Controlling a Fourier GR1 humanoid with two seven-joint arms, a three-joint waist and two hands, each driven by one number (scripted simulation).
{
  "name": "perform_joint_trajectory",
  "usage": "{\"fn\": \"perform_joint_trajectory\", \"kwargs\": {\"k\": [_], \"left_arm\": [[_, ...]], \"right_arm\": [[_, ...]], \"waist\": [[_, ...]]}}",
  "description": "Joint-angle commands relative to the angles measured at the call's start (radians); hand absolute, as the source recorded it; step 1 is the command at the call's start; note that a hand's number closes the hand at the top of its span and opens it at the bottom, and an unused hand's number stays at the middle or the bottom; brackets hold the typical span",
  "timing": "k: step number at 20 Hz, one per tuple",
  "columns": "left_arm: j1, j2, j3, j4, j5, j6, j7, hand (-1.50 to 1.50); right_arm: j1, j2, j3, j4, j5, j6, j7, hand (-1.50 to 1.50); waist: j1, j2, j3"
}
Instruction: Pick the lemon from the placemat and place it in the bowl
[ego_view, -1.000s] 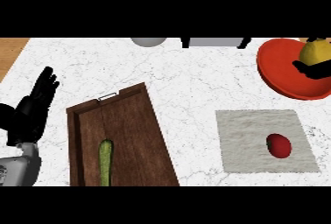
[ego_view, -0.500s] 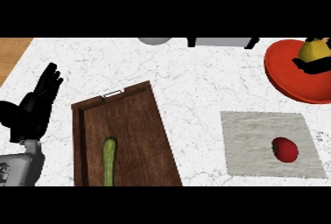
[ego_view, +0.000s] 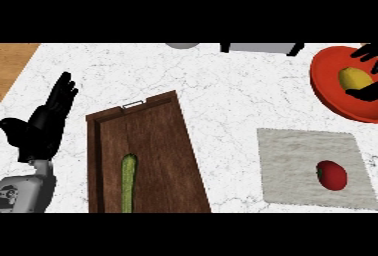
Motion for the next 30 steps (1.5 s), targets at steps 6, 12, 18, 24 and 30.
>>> {"fn": "perform_joint_trajectory", "kwargs": {"k": [6,12,18,24,30], "left_arm": [[0.005,0.01,0.0,-0.009,-0.003,-0.013,0.013,0.0],[0.042,-0.007,0.001,-0.014,-0.009,0.002,-0.023,0.0],[-0.003,0.004,0.017,-0.002,0.001,-0.003,-0.008,0.0],[0.0,0.0,0.024,-0.01,-0.005,0.014,0.001,0.0],[0.013,0.002,0.022,-0.001,-0.002,-0.002,-0.022,0.0]], "right_arm": [[-0.027,-0.045,-0.167,0.112,-0.169,0.158,-0.166,-1.5],[-0.04,-0.099,-0.4,0.177,-0.404,0.301,-0.171,-1.5],[0.031,-0.234,-0.435,0.2,-0.439,0.465,-0.146,-1.5],[0.12,-0.328,-0.469,0.205,-0.474,0.611,-0.175,-1.5],[0.159,-0.356,-0.506,0.201,-0.518,0.737,-0.168,-1.5]], "waist": [[-0.002,-0.002,0.004],[-0.006,-0.003,0.005],[-0.011,0.009,0.007],[-0.02,0.009,0.011],[-0.028,0.005,0.012]]}}
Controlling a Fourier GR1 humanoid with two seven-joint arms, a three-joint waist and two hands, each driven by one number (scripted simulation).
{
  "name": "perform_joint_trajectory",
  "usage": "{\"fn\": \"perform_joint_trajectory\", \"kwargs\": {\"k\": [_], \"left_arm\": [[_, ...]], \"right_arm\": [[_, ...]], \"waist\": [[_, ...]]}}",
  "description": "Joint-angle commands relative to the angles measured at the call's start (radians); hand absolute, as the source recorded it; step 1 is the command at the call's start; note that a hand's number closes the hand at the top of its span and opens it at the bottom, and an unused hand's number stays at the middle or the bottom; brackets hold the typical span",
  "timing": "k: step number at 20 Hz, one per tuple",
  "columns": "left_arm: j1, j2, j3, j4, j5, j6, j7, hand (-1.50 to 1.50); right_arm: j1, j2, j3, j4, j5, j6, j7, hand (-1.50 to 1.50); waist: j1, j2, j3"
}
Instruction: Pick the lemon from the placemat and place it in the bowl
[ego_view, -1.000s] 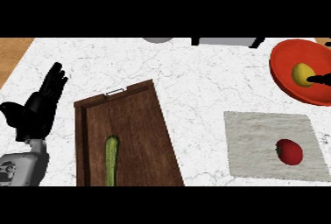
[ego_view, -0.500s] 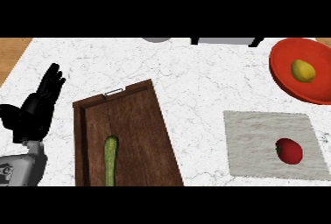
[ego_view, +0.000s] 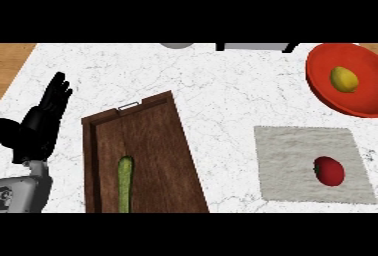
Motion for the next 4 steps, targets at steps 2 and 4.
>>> {"fn": "perform_joint_trajectory", "kwargs": {"k": [2,4], "left_arm": [[0.0,-0.009,0.006,0.012,0.008,0.002,-0.001,0.0],[0.016,0.012,0.015,-0.002,0.005,-0.005,0.002,0.0]], "right_arm": [[0.052,-0.02,-0.026,-0.008,-0.033,0.17,-0.065,-1.5],[0.055,-0.029,-0.044,-0.02,-0.055,0.197,-0.067,-1.5]], "waist": [[-0.009,-0.002,0.002],[-0.003,-0.008,0.002]]}}
